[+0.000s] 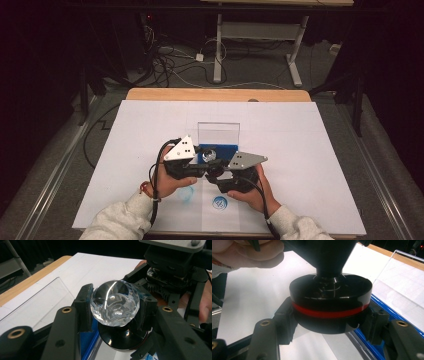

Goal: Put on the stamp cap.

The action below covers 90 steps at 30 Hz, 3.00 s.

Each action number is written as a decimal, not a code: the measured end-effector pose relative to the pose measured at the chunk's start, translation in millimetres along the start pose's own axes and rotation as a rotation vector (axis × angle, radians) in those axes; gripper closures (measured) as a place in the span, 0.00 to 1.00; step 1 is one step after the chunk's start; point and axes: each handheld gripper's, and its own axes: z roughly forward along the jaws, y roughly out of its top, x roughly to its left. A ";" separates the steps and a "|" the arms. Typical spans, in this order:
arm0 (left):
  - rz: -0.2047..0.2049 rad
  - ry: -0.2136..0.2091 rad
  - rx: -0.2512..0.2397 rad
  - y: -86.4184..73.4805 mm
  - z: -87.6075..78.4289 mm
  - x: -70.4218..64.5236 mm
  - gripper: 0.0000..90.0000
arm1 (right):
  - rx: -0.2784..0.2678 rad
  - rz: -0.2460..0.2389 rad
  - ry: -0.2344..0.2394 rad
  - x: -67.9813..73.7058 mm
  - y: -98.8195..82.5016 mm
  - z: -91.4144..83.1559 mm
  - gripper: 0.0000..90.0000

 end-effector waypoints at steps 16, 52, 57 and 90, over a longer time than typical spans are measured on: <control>-0.043 -0.029 -0.002 -3.7 2.1 2.0 0.61 | 0.006 -0.016 0.005 0.5 -2.1 -1.0 0.43; 0.038 0.020 0.034 2.0 -1.5 -10.2 0.61 | -0.008 -0.027 -0.020 -0.3 -8.2 0.5 0.37; 0.030 0.014 0.024 2.4 -3.9 -8.5 0.61 | 0.022 -0.072 -0.067 3.1 -8.3 1.2 0.36; 0.054 0.059 0.094 -6.7 -18.8 -2.0 0.61 | 0.015 -0.131 -0.178 -5.7 -2.6 -38.8 0.33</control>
